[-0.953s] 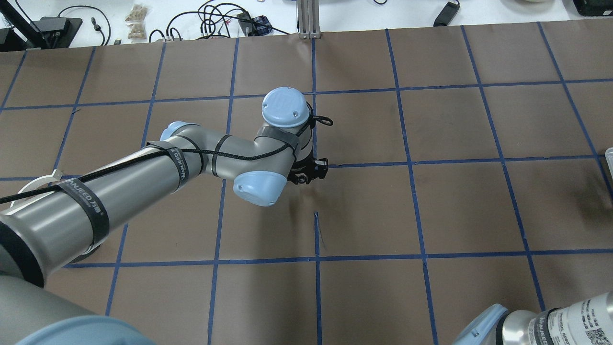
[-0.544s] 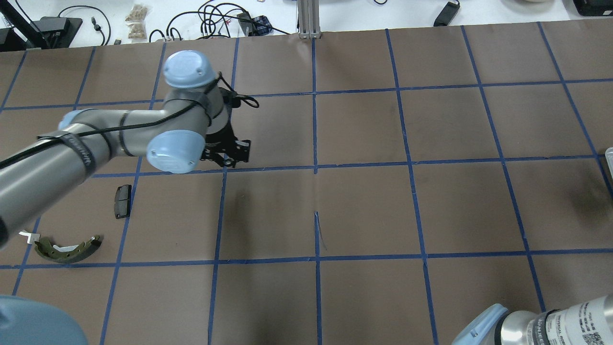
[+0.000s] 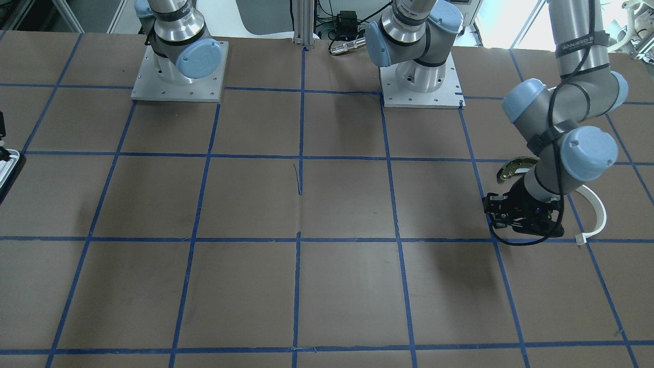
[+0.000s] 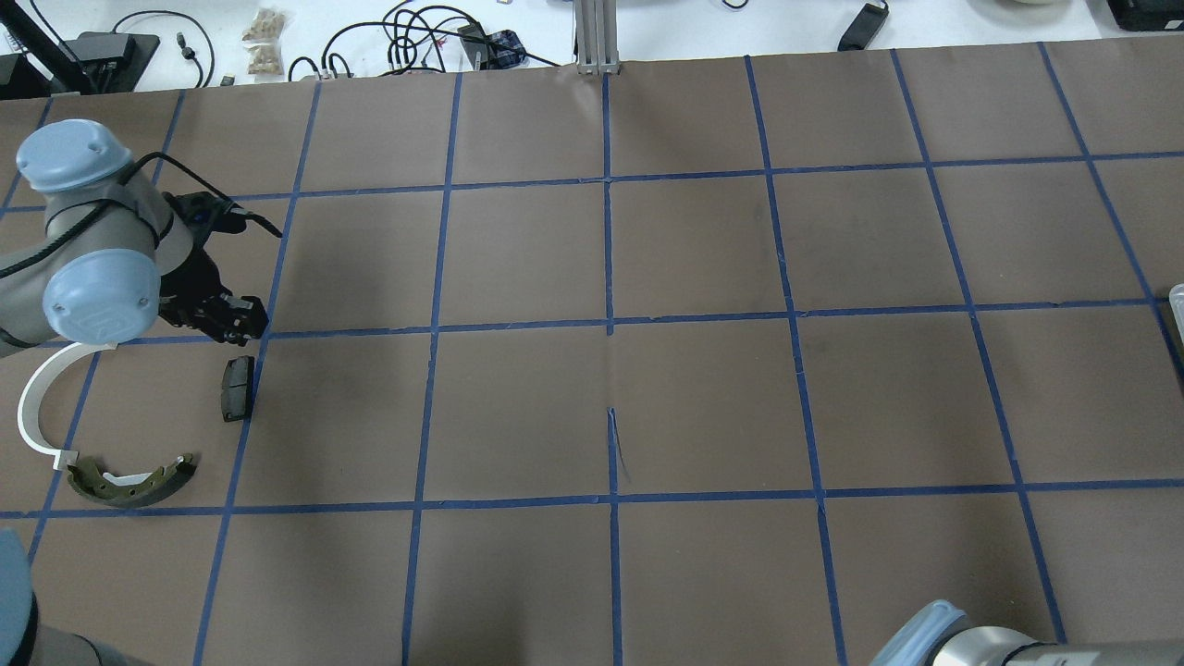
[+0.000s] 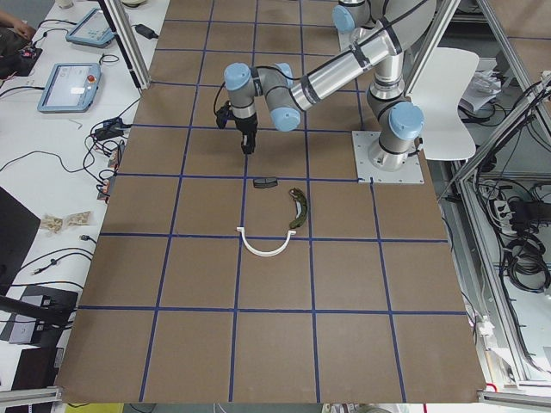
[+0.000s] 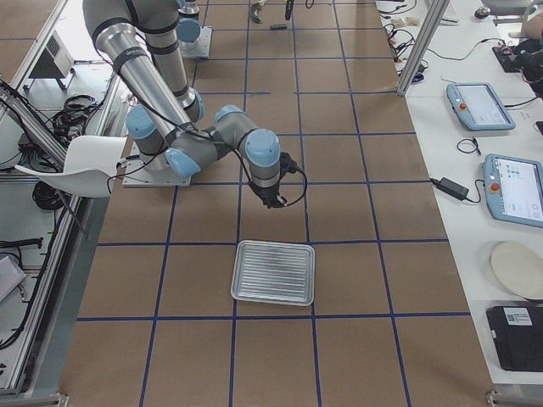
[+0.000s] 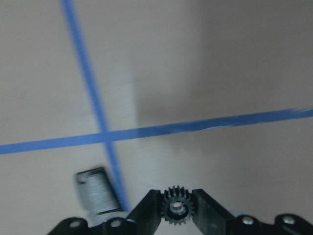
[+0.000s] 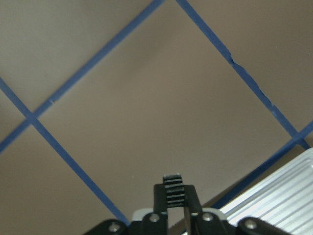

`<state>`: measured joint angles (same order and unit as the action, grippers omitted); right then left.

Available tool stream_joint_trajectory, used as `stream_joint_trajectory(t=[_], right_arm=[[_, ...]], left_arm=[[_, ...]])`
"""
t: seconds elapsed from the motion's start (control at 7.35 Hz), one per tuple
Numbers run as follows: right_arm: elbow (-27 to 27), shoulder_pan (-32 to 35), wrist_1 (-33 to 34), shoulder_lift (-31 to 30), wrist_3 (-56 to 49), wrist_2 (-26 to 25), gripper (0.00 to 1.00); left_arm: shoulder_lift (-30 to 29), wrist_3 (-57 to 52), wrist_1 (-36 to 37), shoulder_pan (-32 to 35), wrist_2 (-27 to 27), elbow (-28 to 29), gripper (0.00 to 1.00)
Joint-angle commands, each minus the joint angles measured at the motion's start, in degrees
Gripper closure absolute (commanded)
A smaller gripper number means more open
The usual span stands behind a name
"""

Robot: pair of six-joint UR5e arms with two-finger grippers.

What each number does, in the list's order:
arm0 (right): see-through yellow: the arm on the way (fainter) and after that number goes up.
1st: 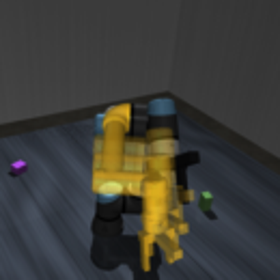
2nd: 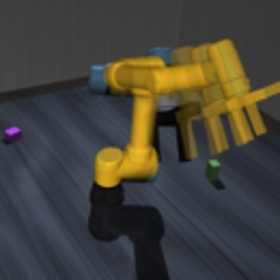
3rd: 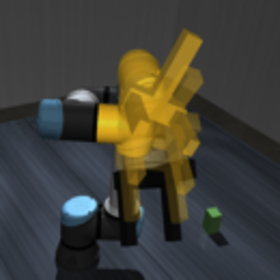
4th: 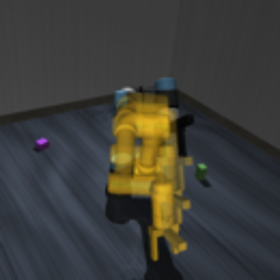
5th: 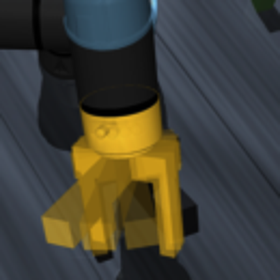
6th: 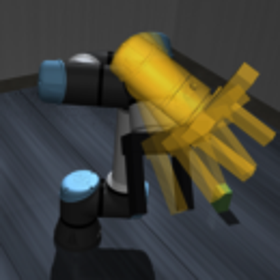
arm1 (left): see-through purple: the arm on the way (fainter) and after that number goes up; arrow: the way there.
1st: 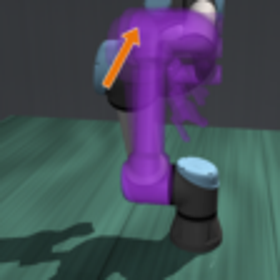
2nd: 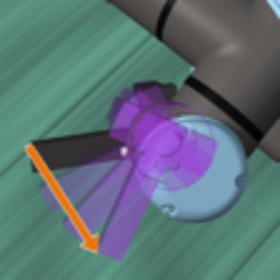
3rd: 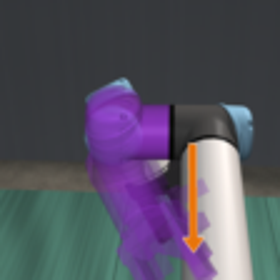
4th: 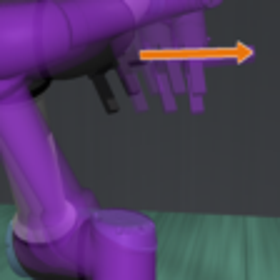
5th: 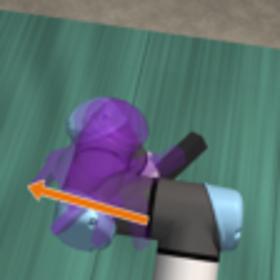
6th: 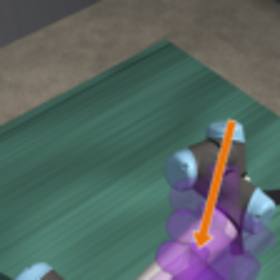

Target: Place bearing gear from tray to pile

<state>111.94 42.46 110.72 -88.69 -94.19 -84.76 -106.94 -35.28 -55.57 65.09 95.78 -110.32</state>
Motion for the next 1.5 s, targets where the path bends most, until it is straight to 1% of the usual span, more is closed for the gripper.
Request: stream_joint_trajectory(t=[0.0,0.14,0.27,0.41,0.54,0.68,0.82,0.95,1.09,1.22,1.36], right_arm=[[0.04,13.29,-7.95,-7.96,23.58,1.43,1.0],[0.04,20.49,-8.06,-9.2,36.49,2.57,1.0],[-0.14,28.13,-7.19,-9.22,49.32,2.58,1.0],[-0.05,35.51,-5.88,-8.52,61.72,2.84,1.0],[0.03,41.33,-0.38,-6.08,74.37,3.98,1.0],[0.04,47.13,5.42,-2.22,85.63,4.77,1.0],[-0.05,53.02,11.91,2.43,93.67,4.87,1.0],[0.03,58.99,19.81,7.78,103.58,4.95,1.0],[-0.05,64.19,31.37,14.71,112.12,4.17,1.0],[-0.05,67.72,38.8,20.17,115.07,2.86,1.0],[-0.05,69.24,40.52,23.18,115.28,0.76,1.0]], left_arm=[[-1.07,-6.11,5.37,-6.18,-0.51,-2.61,0.88],[-1.86,-7.25,6.43,-7.86,-1.21,-3.23,0.86],[-2.65,-7.35,7.05,-8.14,-1.3,-3.24,0.76],[-3.18,-7.35,7.92,-8.31,-1.3,-3.15,0.45],[-3.27,-7.09,8.02,-8.31,-1.65,-2.54,0.28],[-2.14,-6.56,7.58,-8.31,-3.65,-2.1,0.23],[-1.61,-6.47,6.71,-7.1,-3.5,-2.1,0.23],[-0.73,-6.3,4.52,-5.78,-3.67,-1.57,0.23],[0.58,-4.64,2.5,-2.37,-3.85,-0.7,0.23],[1.55,-0.45,2.05,1.14,-3.68,-0.08,0.23],[2.52,6.55,-0.13,5.09,-3.85,-0.16,0.23]])
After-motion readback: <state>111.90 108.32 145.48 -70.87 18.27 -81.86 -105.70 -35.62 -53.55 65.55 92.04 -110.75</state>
